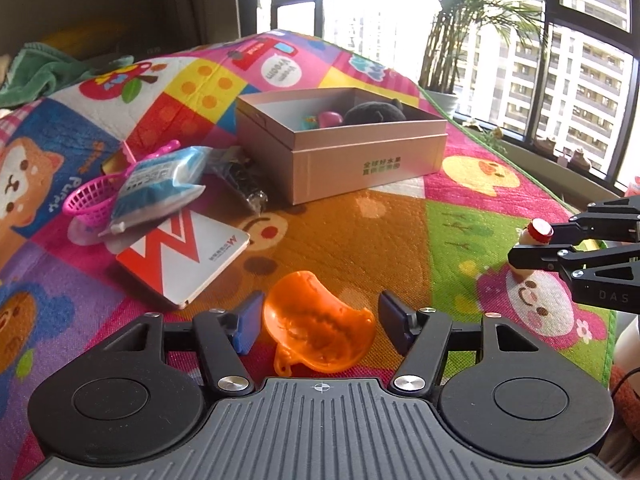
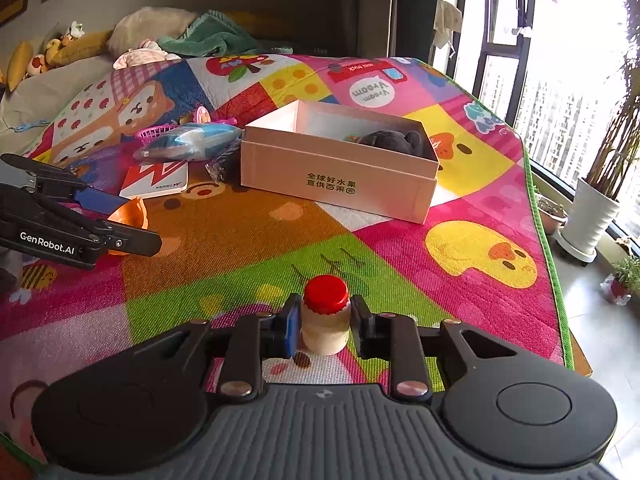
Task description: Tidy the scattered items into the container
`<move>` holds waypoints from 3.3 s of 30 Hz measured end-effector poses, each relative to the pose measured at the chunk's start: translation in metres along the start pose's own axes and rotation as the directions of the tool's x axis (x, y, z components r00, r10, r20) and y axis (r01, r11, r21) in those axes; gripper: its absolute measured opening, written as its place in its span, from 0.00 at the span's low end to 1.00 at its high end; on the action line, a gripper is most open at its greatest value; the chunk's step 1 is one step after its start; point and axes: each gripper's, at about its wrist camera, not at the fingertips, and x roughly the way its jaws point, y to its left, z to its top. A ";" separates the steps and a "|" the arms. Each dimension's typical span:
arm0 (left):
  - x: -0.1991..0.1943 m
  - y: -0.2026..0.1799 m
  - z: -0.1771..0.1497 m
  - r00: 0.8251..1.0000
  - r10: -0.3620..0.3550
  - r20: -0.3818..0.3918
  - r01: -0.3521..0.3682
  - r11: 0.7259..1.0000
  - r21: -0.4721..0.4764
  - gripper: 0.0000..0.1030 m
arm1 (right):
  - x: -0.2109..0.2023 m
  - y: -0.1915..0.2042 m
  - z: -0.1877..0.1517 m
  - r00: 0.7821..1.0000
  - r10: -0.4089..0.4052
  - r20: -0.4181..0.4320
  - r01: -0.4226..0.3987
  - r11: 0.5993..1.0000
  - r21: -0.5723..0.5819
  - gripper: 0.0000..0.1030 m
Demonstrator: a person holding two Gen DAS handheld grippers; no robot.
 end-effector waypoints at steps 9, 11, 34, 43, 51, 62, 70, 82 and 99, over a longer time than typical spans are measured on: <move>-0.010 -0.011 0.005 0.999 0.038 0.003 -0.038 0.999 0.018 0.58 | -0.008 -0.010 -0.003 1.000 0.014 0.022 -0.016 0.998 0.056 0.24; -0.015 -0.017 0.009 0.999 0.034 0.011 -0.035 0.999 0.037 0.58 | -0.011 -0.013 -0.003 0.999 0.014 0.031 -0.015 0.998 0.061 0.24; 0.063 0.006 0.174 0.960 0.075 0.269 -0.074 0.997 -0.015 0.95 | 0.041 -0.100 0.215 0.938 0.112 0.328 -0.160 0.979 0.123 0.59; 0.023 0.063 0.082 0.982 0.173 0.074 -0.162 0.978 -0.132 0.99 | 0.084 -0.062 0.174 0.965 -0.014 0.260 -0.005 0.997 0.071 1.00; -0.026 0.088 0.007 0.956 0.290 0.034 -0.274 0.931 -0.240 1.00 | 0.063 0.024 0.113 0.967 0.097 0.234 -0.038 0.969 -0.245 1.00; -0.052 0.120 -0.017 0.917 0.391 0.073 -0.304 0.807 -0.507 1.00 | 0.100 0.123 0.147 0.954 0.288 0.080 -0.253 0.921 -0.295 0.74; -0.053 0.126 -0.023 0.919 0.386 0.081 -0.276 0.775 -0.568 1.00 | 0.193 0.137 0.193 0.965 0.259 -0.035 -0.261 0.965 -0.043 0.85; -0.054 0.137 -0.028 0.925 0.370 0.083 -0.239 0.739 -0.629 1.00 | 0.159 0.147 0.162 0.956 0.277 -0.093 -0.291 0.932 -0.218 0.48; -0.024 0.103 0.006 0.977 0.210 0.019 -0.173 0.848 -0.502 1.00 | 0.021 -0.026 0.039 1.000 -0.006 0.002 0.006 1.000 0.007 0.55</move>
